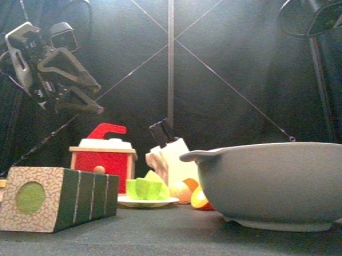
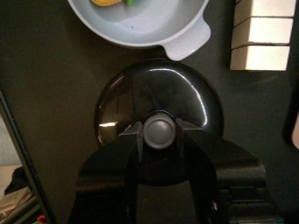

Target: Place pot lid on pot

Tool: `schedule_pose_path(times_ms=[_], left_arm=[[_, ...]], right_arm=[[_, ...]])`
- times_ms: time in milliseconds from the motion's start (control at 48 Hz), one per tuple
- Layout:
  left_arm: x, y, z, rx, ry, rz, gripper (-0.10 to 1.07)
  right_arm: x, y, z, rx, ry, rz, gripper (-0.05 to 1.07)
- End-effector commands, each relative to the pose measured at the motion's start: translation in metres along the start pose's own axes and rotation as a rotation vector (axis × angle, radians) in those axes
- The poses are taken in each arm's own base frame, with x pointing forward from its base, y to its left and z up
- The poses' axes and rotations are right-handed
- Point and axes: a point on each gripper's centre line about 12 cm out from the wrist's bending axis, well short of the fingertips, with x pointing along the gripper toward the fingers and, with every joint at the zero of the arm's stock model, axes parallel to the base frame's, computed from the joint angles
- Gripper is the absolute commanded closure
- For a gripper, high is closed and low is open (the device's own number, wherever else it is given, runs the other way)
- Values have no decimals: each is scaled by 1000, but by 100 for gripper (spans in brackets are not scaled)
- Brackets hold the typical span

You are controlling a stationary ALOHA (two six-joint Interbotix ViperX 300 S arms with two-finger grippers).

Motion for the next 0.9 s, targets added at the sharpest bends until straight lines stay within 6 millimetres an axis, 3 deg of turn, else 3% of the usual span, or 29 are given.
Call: schedule_pose_path(times_ms=[0,167,333,583,729,875], left_arm=[[3,-4,11,-4,-37,-7,9],[3,-4,12,-5,-40,-7,9],[5,-6,16,-3,-50,-11,9],[6,-5,20,-4,-63,-8,9],[7,-7,24,2,-74,-12,9],[7,-7,25,1,-76,-11,9]], right_arm=[[-9,2,0,14,-4,27,41],[-19,-4,-2,26,2,7,41],[-37,-27,6,46,-37,-58,41],[-60,-93,35,189,-197,-150,41],[-65,-140,45,313,-259,-240,41],[-62,-171,51,406,-292,-295,41]])
